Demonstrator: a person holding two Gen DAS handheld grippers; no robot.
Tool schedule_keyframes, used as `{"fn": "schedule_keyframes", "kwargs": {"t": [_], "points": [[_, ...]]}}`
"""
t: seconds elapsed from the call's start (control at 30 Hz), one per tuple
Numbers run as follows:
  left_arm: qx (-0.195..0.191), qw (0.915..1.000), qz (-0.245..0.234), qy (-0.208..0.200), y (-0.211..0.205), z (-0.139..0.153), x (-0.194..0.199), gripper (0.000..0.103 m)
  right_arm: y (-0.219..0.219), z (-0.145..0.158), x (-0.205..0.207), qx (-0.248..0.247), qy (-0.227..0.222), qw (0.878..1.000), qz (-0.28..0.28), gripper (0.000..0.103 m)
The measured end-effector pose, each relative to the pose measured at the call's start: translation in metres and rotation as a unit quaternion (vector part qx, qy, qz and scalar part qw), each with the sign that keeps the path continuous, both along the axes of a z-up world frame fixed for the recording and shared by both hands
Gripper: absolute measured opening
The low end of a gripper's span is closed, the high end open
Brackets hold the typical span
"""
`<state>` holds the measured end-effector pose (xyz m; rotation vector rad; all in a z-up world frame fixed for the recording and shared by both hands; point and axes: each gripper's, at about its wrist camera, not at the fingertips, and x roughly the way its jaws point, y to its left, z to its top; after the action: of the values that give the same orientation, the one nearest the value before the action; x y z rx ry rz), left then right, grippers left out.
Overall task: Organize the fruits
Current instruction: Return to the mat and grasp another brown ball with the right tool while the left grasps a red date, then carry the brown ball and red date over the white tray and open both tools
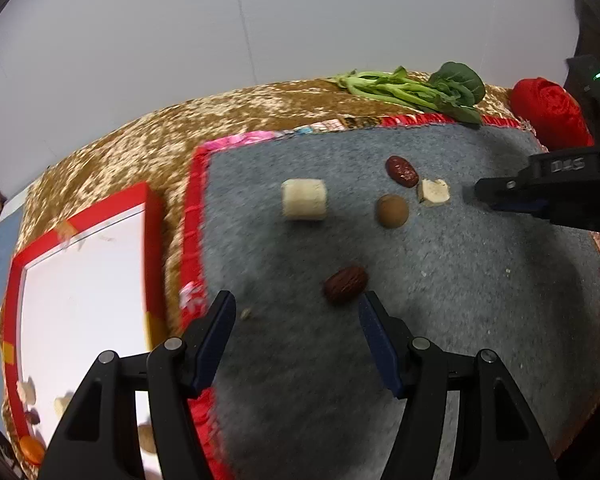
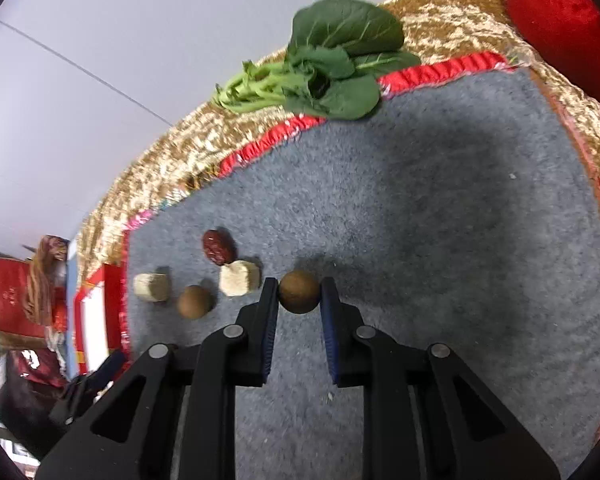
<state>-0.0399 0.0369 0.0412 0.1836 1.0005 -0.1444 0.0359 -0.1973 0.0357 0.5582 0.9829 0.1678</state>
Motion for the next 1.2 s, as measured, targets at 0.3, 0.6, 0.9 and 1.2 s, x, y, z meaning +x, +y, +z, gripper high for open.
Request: {"fn": "schedule_keyframes", "kwargs": {"t": [0.3,0.6,0.9,1.2], "points": [[-0.023,0.9991,-0.032,0.016,-0.008,-0.021,0.014,0.043,-0.011,0.008,-0.015,0.043,-0.001,0.999,0.013,0.023],[-0.054,0.9984,-0.017,0.004,0.007,-0.005,0.006,0.020,0.009,0.015,-0.018,0.051,-0.017,0.998,0.038,0.023],[-0.041,0.9920,0.082,-0.086,0.069,0.048,-0.020,0.020,0.074,0.031,-0.029,0.054,-0.064,0.987,0.134,0.023],[-0.024,0.9784,0.191,-0.076,0.144,0.047,-0.032,0.020,0.180,0.039,-0.051,0.044,-0.121,0.958,0.257,0.023]]}}
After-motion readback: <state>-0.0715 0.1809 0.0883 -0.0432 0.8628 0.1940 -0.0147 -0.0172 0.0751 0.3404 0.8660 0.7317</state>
